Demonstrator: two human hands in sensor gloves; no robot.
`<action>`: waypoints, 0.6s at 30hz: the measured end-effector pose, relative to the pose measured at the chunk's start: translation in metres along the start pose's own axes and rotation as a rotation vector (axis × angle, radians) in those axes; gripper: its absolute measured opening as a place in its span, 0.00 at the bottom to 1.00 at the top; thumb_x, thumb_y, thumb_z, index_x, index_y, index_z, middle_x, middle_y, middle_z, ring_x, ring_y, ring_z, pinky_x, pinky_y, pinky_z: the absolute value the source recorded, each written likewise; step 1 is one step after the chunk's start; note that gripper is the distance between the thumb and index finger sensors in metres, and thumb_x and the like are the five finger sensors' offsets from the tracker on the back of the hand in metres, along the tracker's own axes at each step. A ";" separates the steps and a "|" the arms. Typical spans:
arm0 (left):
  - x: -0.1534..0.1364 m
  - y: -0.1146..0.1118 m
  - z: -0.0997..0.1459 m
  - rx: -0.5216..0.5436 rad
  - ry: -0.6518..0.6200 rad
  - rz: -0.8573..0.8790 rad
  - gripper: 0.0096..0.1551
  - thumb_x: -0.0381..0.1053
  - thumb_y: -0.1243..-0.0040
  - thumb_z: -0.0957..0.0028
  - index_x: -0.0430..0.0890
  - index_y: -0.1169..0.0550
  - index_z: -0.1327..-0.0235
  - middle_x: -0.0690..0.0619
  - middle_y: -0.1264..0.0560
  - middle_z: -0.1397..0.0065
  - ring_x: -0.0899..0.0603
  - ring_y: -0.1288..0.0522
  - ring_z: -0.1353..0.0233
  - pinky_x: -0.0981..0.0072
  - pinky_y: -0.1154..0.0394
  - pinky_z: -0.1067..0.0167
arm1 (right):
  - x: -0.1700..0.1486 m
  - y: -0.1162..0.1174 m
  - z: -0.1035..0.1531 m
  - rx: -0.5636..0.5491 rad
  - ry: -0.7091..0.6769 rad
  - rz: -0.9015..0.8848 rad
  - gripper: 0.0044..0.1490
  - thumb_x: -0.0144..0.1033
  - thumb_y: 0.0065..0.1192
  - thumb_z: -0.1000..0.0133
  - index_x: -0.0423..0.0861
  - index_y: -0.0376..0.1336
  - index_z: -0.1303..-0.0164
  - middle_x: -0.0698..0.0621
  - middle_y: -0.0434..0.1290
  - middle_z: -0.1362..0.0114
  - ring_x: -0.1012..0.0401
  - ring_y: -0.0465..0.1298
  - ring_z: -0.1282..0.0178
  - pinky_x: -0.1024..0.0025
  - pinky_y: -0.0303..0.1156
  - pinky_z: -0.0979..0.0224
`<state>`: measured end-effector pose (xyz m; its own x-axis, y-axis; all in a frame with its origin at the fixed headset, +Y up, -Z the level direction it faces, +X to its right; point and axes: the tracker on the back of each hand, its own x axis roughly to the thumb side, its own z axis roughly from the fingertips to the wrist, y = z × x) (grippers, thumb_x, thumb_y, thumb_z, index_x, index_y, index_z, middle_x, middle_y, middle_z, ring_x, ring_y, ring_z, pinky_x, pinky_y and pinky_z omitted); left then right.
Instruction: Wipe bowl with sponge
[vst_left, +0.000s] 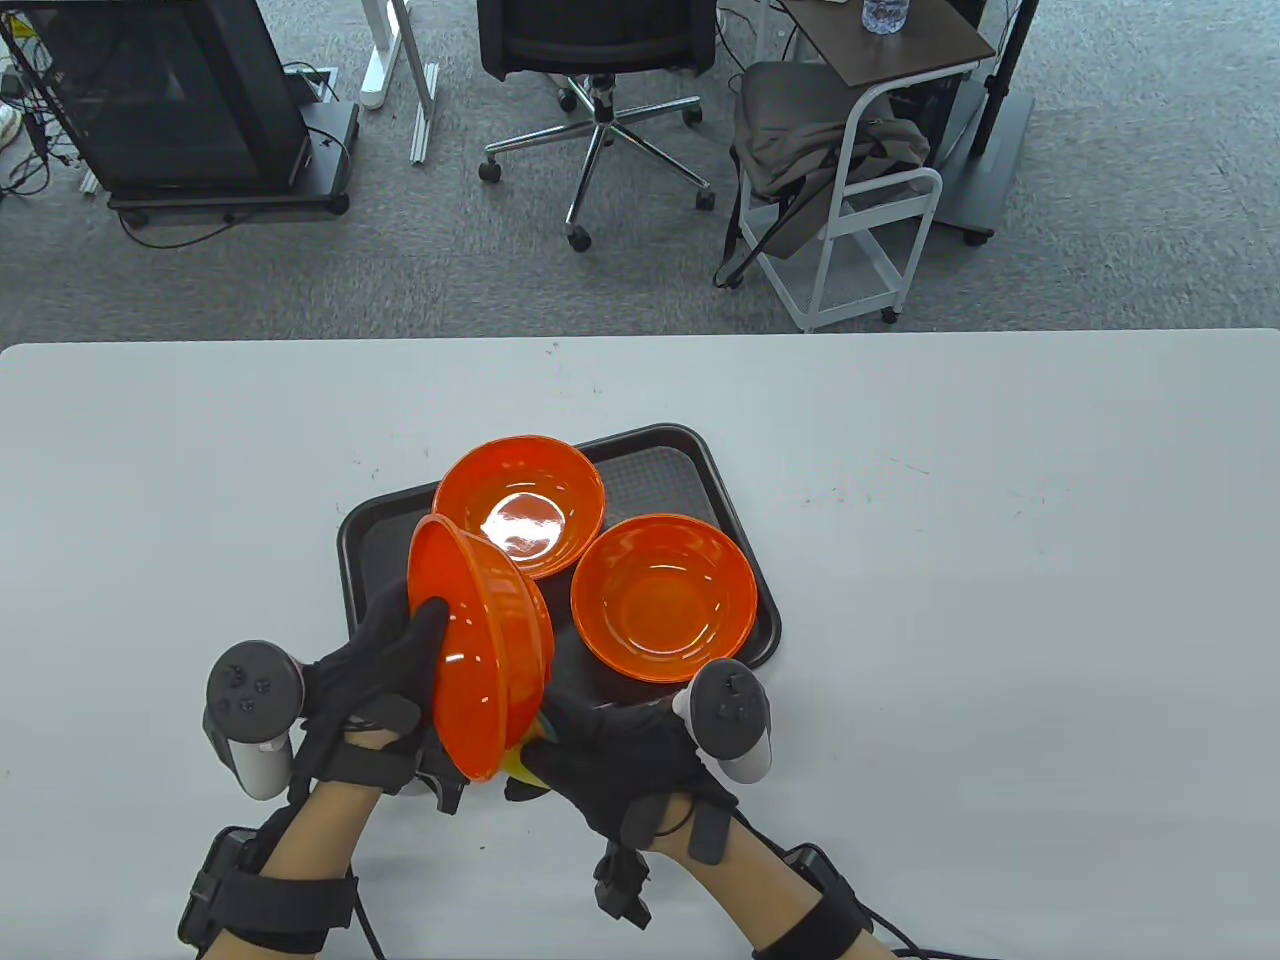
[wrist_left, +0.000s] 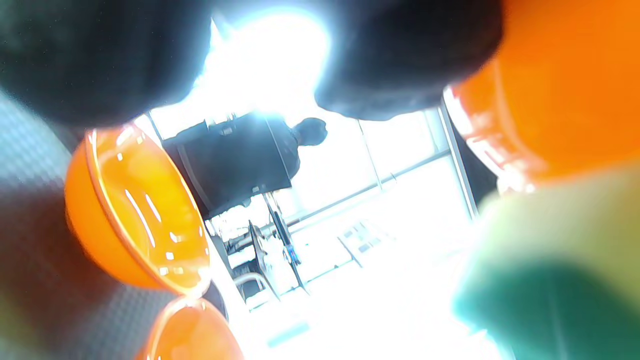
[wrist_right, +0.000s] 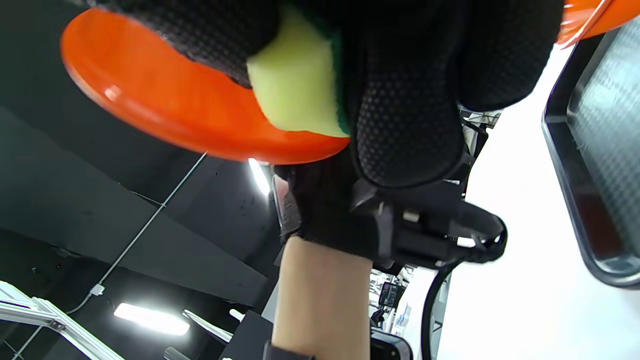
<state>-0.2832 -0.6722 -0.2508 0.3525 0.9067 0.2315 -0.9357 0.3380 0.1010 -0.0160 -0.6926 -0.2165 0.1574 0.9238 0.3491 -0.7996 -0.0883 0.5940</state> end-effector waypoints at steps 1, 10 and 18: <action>-0.001 0.004 -0.001 0.019 0.008 -0.015 0.33 0.64 0.39 0.46 0.41 0.24 0.41 0.56 0.15 0.73 0.58 0.20 0.89 0.64 0.14 0.79 | 0.000 0.000 0.000 0.001 0.001 -0.002 0.36 0.37 0.63 0.40 0.24 0.55 0.39 0.28 0.75 0.42 0.47 0.87 0.54 0.42 0.76 0.42; -0.008 0.022 -0.004 0.090 0.047 -0.082 0.31 0.62 0.35 0.47 0.40 0.23 0.42 0.56 0.15 0.73 0.57 0.20 0.89 0.63 0.14 0.79 | 0.007 -0.009 0.001 -0.039 -0.025 0.031 0.36 0.39 0.63 0.40 0.23 0.56 0.41 0.27 0.77 0.44 0.48 0.88 0.56 0.44 0.77 0.44; -0.018 0.027 -0.007 0.080 0.108 -0.101 0.31 0.61 0.32 0.48 0.42 0.22 0.40 0.55 0.15 0.74 0.57 0.21 0.90 0.63 0.14 0.79 | 0.016 -0.026 0.006 -0.128 -0.071 0.108 0.35 0.38 0.63 0.40 0.24 0.56 0.41 0.27 0.77 0.45 0.48 0.87 0.57 0.43 0.77 0.45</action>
<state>-0.3149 -0.6777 -0.2591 0.4371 0.8925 0.1113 -0.8901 0.4114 0.1961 0.0106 -0.6777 -0.2222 0.1035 0.8827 0.4584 -0.8804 -0.1332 0.4552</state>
